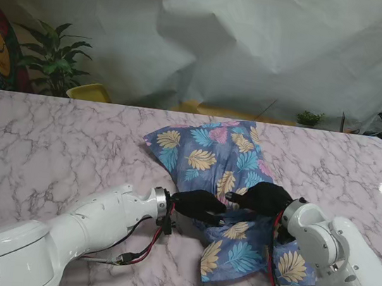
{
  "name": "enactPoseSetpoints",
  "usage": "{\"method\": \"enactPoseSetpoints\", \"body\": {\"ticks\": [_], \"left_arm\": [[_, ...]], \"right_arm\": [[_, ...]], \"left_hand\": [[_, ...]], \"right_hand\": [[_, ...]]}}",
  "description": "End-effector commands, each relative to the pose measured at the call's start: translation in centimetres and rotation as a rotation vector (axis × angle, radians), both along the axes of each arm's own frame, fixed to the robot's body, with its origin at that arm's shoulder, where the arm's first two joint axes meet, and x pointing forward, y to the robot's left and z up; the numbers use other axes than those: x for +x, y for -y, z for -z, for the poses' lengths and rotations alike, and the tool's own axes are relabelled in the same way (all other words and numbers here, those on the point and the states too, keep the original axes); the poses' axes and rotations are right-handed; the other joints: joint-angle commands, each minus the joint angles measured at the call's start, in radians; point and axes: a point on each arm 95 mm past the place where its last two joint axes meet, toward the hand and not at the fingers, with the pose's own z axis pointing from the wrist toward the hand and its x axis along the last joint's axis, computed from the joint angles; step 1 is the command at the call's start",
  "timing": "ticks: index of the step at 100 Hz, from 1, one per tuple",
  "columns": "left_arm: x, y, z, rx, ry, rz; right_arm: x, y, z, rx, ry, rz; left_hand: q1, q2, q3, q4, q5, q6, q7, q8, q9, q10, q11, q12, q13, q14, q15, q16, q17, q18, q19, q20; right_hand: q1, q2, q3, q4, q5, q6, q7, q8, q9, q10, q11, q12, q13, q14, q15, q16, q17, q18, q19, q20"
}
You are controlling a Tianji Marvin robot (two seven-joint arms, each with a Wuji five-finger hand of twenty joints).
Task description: Put a pillowcase on a pillow
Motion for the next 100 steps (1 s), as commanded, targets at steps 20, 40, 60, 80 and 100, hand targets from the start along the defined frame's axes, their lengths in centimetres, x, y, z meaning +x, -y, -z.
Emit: {"method": "enactPoseSetpoints", "body": {"ticks": [20,40,60,80,100], "left_arm": [[-0.8,-2.0,2.3,0.101,-0.041,-0.007],[-0.7,-2.1,2.2,0.110,-0.050,-0.007],[-0.8,-2.2,2.3,0.112,-0.057,-0.002],[-0.9,-2.2,2.3,0.113,-0.065,0.001],[-1.0,-2.3,2.4,0.113,-0.070,-0.008]], "right_arm": [[-0.2,2.6,-1.5,-0.047,-0.062,0.086],[-0.5,4.2,-1.7,-0.183,-0.113,0.122],[-0.2,5.5,-2.2,-0.370,-0.153,0.171],[-0.2,6.3,-2.5,-0.400,-0.166,0.213],[0.3,6.5,-2.2,-0.273,-0.133,0.221]], "left_hand": [[-0.003,-0.019,0.082,0.042,0.052,0.200,0.143,0.063,0.075,-0.015,0.036,0.029,0.092,0.035,0.100,0.040,0.062,0.045,0.070,-0.015],[-0.003,-0.020,0.088,0.039,0.050,0.205,0.146,0.068,0.074,-0.014,0.037,0.032,0.089,0.035,0.102,0.043,0.060,0.050,0.070,-0.013],[-0.001,-0.023,0.092,0.038,0.049,0.208,0.146,0.070,0.073,-0.013,0.036,0.033,0.088,0.036,0.103,0.044,0.058,0.053,0.070,-0.011],[-0.003,-0.022,0.095,0.037,0.049,0.209,0.146,0.071,0.073,-0.012,0.036,0.034,0.088,0.035,0.103,0.045,0.057,0.055,0.068,-0.011],[-0.002,-0.020,0.094,0.037,0.049,0.208,0.145,0.072,0.072,-0.011,0.035,0.034,0.086,0.036,0.102,0.046,0.053,0.057,0.064,-0.011]], "right_hand": [[0.043,0.073,-0.100,0.024,-0.042,0.001,-0.007,-0.022,0.023,0.014,-0.072,-0.008,0.002,0.014,-0.101,-0.045,-0.031,0.049,-0.033,-0.029],[0.050,0.085,-0.118,0.028,-0.069,-0.007,-0.023,-0.034,0.002,0.004,-0.103,-0.027,0.002,0.013,-0.176,-0.077,-0.068,0.038,-0.067,-0.039],[0.048,0.120,-0.150,0.034,-0.129,-0.020,-0.052,-0.052,-0.050,-0.013,-0.155,-0.054,-0.001,0.014,-0.352,-0.134,-0.172,0.027,-0.129,-0.030],[0.064,0.113,-0.162,0.035,-0.092,-0.019,-0.031,-0.055,0.000,-0.018,-0.124,-0.051,0.003,0.005,-0.288,-0.079,-0.163,0.023,-0.130,-0.024],[0.122,0.066,-0.153,0.040,0.195,-0.042,0.266,0.052,0.060,-0.045,0.522,0.187,0.008,-0.201,0.361,0.171,0.057,-0.079,0.222,0.109]]}}
